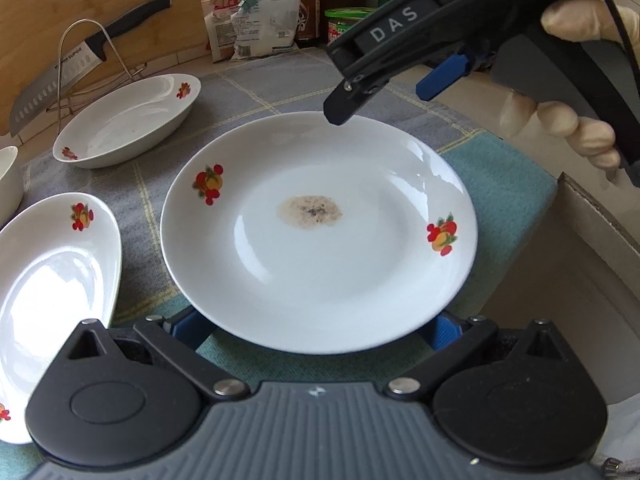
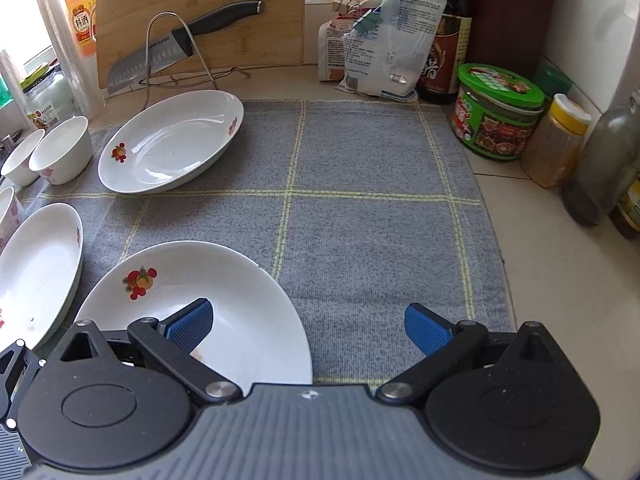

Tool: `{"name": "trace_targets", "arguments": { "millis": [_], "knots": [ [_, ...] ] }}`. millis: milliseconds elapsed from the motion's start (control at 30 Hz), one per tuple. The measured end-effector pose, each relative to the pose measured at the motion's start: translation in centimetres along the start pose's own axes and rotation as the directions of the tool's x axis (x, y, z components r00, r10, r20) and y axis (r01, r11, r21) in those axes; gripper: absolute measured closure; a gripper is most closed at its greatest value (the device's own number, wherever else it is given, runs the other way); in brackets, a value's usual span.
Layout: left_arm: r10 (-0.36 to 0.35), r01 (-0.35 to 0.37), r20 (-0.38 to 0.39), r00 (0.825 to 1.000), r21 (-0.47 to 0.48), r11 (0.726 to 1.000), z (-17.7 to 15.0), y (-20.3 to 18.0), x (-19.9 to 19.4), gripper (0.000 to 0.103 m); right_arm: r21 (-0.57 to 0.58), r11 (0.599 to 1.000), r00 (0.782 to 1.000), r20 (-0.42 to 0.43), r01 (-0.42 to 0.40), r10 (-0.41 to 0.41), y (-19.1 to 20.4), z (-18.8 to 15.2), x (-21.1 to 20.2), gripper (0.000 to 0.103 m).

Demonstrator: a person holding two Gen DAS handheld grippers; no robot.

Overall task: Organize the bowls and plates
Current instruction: 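Close the left tool on the plate rim while the right tool grips the opposite rim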

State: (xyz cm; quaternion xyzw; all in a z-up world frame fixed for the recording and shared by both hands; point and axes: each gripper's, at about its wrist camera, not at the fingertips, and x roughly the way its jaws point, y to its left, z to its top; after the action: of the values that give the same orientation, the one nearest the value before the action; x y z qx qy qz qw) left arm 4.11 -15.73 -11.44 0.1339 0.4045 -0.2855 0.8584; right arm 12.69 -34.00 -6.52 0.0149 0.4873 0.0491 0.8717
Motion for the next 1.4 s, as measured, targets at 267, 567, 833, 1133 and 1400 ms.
{"name": "trace_targets", "arguments": {
  "millis": [267, 567, 833, 1133, 1400],
  "knots": [
    [-0.005, 0.005, 0.026, 1.0, 0.005, 1.0, -0.2, 0.1, 0.0, 0.0, -0.029, 0.99, 0.989, -0.052, -0.137, 0.135, -0.2, 0.3, 1.7, 0.0],
    [-0.015, 0.013, 0.102, 0.995, 0.021, 1.0, -1.5, 0.0, -0.4, 0.0, -0.034, 0.941, 0.936, -0.124, -0.336, 0.33, -0.1, 0.4, 3.5, 0.0],
    [-0.019, 0.016, 0.087, 0.996, 0.031, 0.999, -1.2, 0.0, -0.3, 0.0, -0.075, 0.906, 0.899, -0.179, -0.417, 0.399, -0.5, 1.1, 4.3, 0.0],
    [-0.034, 0.029, 0.097, 0.995, 0.059, 0.998, -1.3, 0.3, -0.2, 0.0, -0.191, 0.842, 0.854, -0.255, -0.504, 0.454, 0.3, 2.3, 5.2, 0.0],
    [-0.045, 0.039, 0.086, 0.995, 0.065, 0.997, -1.2, 0.4, -0.1, 0.0, -0.195, 0.796, 0.807, -0.304, -0.573, 0.506, 0.5, 2.9, 5.6, 0.0]
  ]
}}
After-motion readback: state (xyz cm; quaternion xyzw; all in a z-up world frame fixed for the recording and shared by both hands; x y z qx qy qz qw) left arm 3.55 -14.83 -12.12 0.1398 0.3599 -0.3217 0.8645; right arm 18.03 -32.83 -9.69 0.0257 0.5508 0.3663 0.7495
